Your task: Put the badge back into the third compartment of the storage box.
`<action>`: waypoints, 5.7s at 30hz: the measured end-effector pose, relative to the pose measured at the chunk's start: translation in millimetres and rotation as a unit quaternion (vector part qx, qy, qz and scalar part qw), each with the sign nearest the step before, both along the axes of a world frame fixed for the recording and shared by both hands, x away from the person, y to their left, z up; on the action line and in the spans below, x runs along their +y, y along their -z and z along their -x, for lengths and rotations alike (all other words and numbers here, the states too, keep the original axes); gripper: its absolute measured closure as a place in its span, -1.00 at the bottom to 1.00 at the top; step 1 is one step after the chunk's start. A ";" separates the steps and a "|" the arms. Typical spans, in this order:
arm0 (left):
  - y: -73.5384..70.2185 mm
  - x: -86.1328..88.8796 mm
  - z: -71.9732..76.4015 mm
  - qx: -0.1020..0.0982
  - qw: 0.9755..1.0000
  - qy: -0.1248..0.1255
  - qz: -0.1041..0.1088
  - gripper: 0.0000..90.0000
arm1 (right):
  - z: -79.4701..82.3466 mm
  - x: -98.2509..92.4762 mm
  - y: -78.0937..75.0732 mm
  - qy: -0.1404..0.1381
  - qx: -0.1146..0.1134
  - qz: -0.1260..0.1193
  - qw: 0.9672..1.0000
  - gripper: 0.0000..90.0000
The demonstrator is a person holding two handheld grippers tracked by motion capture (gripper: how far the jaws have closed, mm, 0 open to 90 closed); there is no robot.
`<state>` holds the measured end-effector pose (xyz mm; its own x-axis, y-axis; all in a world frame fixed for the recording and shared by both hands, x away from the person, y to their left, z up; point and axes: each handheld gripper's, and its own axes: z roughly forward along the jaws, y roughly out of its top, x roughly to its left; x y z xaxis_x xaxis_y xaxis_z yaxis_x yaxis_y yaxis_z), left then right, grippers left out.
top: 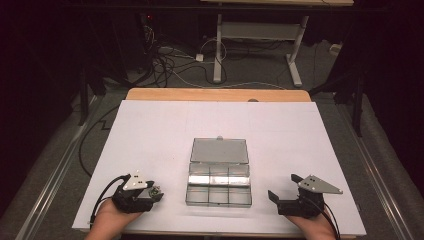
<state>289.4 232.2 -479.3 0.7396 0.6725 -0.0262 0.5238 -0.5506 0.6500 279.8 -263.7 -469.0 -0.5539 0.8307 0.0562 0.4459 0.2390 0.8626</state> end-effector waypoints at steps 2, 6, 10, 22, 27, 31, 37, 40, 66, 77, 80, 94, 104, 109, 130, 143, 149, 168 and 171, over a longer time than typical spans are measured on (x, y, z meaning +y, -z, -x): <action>0.3 -0.2 0.0 0.000 1.000 0.000 0.000 -0.08 | -0.3 0.2 0.4 -0.001 0.000 0.001 1.000 -0.99; 1.1 -0.3 -0.4 0.000 1.000 -0.001 0.003 -0.08 | -1.1 0.6 1.5 -0.002 0.003 0.001 1.000 -0.99; 1.5 -0.9 -0.2 0.001 1.000 -0.006 0.004 -0.08 | -1.9 0.8 2.2 -0.001 0.006 0.001 1.000 -0.99; 1.3 -2.3 0.4 0.002 1.000 -0.020 0.002 0.01 | -2.8 1.5 2.5 -0.001 0.008 -0.001 1.000 -0.99; 1.0 -1.9 0.4 -0.001 1.000 -0.018 0.001 0.12 | -3.0 0.9 2.5 -0.002 0.006 -0.001 1.000 -0.99; 0.6 -2.5 0.8 -0.002 1.000 -0.013 -0.001 0.21 | -2.8 0.9 2.6 -0.002 0.007 -0.001 1.000 -0.99; 0.1 -2.7 0.7 -0.002 1.000 -0.011 -0.003 0.22 | -2.8 0.9 2.5 -0.002 0.008 0.000 1.000 -0.99; -0.4 -2.9 0.5 -0.002 1.000 -0.010 -0.004 0.23 | -2.6 1.1 2.2 -0.003 0.007 0.000 1.000 -0.99; -6.9 -2.7 2.0 -0.007 1.000 -0.004 0.019 0.24 | -2.4 0.4 1.8 -0.003 0.007 0.000 1.000 -0.99; -9.4 -4.1 2.8 -0.011 0.999 -0.002 0.032 0.24 | -2.4 0.7 1.8 -0.004 0.008 0.001 1.000 -0.99; -10.6 -5.1 2.9 -0.012 0.999 0.000 0.036 0.24 | -2.4 0.6 1.8 -0.002 0.008 0.001 1.000 -0.99; -24.1 -17.5 7.3 -0.025 0.998 0.015 0.052 0.24 | -2.9 1.2 2.6 -0.005 0.010 0.002 1.000 -0.99; -34.9 -30.8 10.6 -0.037 0.997 0.030 0.060 0.24 | -3.2 1.6 3.1 -0.005 0.011 0.003 1.000 -0.99; -38.6 -34.8 10.4 -0.040 0.996 0.034 0.067 0.24 | -3.3 1.5 3.3 -0.005 0.011 0.002 1.000 -0.99; -47.2 -53.3 7.5 -0.048 0.995 0.054 0.072 0.24 | -3.1 1.7 3.3 -0.005 0.011 0.004 1.000 -0.99; -49.2 -74.1 -0.7 -0.050 0.994 0.070 0.065 0.24 | -2.4 1.3 3.2 -0.002 0.013 0.002 1.000 -0.99; -47.8 -84.1 -7.2 -0.041 0.994 0.080 0.069 0.24 | -2.3 1.3 3.2 -0.003 0.013 0.002 1.000 -0.99; -43.8 -107.8 -25.8 -0.028 0.992 0.094 0.080 0.24 | -2.8 0.7 3.5 -0.004 0.012 0.001 1.000 -0.99; -43.8 -112.4 -28.4 -0.028 0.992 0.097 0.077 0.24 | -2.8 0.6 3.6 -0.004 0.012 0.001 1.000 -0.99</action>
<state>317.7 119.8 -435.5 0.8582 0.5081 -0.0724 0.3779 -0.5301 0.7591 282.6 -263.0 -472.6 -0.5599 0.8258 0.0675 0.4636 0.2446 0.8516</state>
